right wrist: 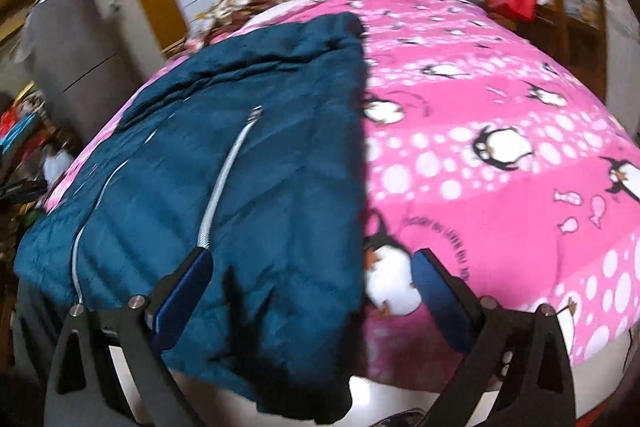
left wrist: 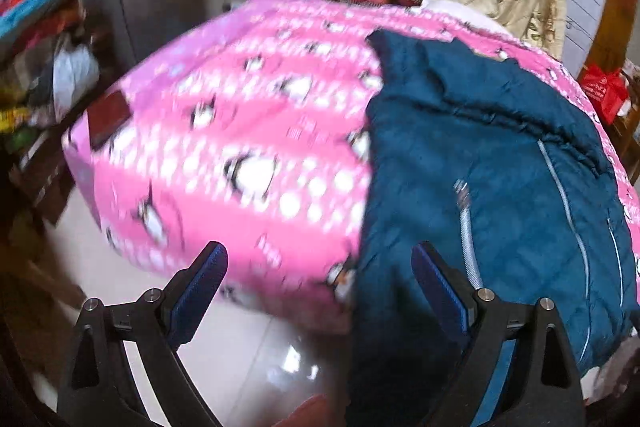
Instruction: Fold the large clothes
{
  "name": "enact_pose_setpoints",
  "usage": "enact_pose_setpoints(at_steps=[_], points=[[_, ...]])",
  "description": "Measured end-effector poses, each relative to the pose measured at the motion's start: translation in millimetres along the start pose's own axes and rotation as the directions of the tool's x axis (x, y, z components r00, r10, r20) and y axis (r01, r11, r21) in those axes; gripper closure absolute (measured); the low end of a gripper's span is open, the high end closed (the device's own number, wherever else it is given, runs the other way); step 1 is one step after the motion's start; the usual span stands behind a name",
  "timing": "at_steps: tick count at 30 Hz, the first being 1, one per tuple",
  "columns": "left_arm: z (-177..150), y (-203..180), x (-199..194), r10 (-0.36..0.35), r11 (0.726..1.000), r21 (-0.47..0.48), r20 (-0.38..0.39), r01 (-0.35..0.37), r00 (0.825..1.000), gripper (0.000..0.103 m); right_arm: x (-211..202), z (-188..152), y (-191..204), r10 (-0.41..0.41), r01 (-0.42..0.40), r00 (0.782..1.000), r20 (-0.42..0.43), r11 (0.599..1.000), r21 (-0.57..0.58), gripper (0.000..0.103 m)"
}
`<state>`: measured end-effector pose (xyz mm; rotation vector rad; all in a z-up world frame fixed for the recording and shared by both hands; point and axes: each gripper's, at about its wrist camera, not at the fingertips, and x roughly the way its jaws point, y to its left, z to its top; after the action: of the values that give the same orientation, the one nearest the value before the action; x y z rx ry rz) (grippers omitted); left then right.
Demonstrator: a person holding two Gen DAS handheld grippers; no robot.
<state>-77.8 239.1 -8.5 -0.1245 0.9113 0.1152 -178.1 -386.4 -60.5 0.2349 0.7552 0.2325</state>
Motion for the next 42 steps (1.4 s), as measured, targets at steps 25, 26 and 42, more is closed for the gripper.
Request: enact_pose_setpoints(at_steps=[25, 26, 42], points=[[-68, 33, 41, -0.708, 0.697, -0.316, -0.163, 0.644, 0.687, 0.040, 25, -27, 24, 0.149, -0.168, 0.969, -0.194, 0.982, -0.086, 0.013], [-70, 28, 43, -0.765, 0.638, -0.332, -0.172, 0.695, 0.620, 0.039, 25, -28, 24, 0.152, -0.171, 0.969, -0.196, 0.982, -0.085, 0.013], [-61, -11, 26, -0.691, 0.722, -0.117, -0.163, 0.682, 0.704, 0.064, -2, -26, 15, 0.334, -0.339, 0.938, -0.097, 0.940, -0.040, 0.063]])
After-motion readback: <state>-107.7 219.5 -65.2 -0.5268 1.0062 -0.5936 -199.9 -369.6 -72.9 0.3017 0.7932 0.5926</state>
